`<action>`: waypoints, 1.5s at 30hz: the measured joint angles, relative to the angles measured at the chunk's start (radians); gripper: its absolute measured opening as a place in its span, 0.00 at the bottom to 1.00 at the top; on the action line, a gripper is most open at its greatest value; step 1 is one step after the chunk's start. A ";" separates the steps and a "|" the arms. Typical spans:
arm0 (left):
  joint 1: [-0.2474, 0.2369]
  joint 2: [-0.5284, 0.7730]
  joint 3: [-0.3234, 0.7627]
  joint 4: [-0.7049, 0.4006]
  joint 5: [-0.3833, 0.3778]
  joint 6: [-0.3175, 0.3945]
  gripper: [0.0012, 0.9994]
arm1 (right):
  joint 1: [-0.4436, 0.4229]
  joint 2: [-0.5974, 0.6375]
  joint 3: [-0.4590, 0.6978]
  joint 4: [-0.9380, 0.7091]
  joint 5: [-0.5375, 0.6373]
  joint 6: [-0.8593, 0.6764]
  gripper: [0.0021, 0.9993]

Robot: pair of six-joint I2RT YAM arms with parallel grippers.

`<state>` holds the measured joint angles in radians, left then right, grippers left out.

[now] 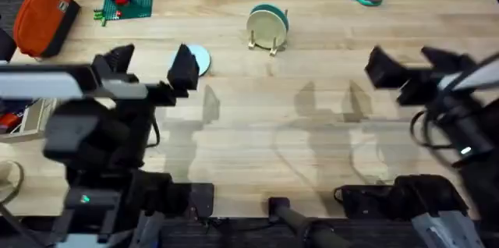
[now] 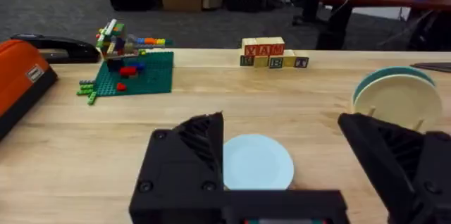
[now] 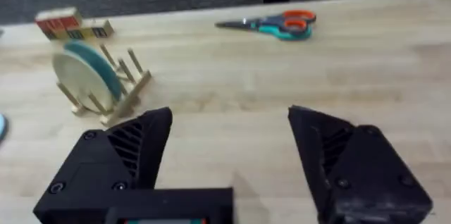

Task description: Pick up the plates from the table one by one and place each into a slot on the dish rack.

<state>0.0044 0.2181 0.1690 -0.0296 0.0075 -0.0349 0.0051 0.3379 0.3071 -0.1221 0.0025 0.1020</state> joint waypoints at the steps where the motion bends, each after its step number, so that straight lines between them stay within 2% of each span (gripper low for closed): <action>1: 0.000 0.035 0.028 -0.007 0.004 0.000 0.99 | 0.000 0.047 0.051 -0.023 0.000 0.000 0.99; 3: 0.000 0.106 0.094 -0.058 0.009 0.000 0.99 | 0.000 0.150 0.157 -0.080 -0.003 0.000 0.99; 8: 0.000 0.319 0.325 -0.306 0.020 -0.003 0.99 | 0.000 0.412 0.446 -0.279 -0.045 -0.001 0.99; 11: 0.000 0.439 0.481 -0.436 0.027 -0.004 0.99 | 0.000 0.557 0.623 -0.388 -0.081 -0.001 0.99; 16: 0.000 0.617 0.772 -0.650 0.040 -0.003 0.99 | 0.000 0.729 0.874 -0.542 -0.151 -0.001 0.99; 20: 0.000 0.744 0.992 -0.820 0.054 -0.004 0.99 | 0.000 0.809 1.000 -0.613 -0.206 -0.001 0.99; 24: 0.000 0.859 1.147 -0.938 0.069 -0.004 0.99 | 0.000 0.834 1.051 -0.638 -0.241 -0.001 0.99; 27: 0.000 0.930 1.204 -0.958 0.104 -0.004 0.99 | 0.000 0.834 1.058 -0.652 -0.256 -0.014 0.99; 33: 0.000 1.025 1.216 -0.955 0.196 -0.004 0.99 | 0.000 0.834 1.058 -0.688 -0.266 -0.044 0.99; 40: 0.000 1.070 1.216 -0.968 0.326 -0.004 0.99 | 0.000 0.834 1.058 -0.687 -0.266 -0.050 0.99; 45: 0.000 1.077 1.216 -0.999 0.368 -0.007 0.99 | 0.000 0.834 1.058 -0.703 -0.266 -0.051 0.99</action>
<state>0.0044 1.2950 1.3849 -1.0284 0.3758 -0.0418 0.0051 1.1720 1.3655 -0.8255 -0.2638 0.0513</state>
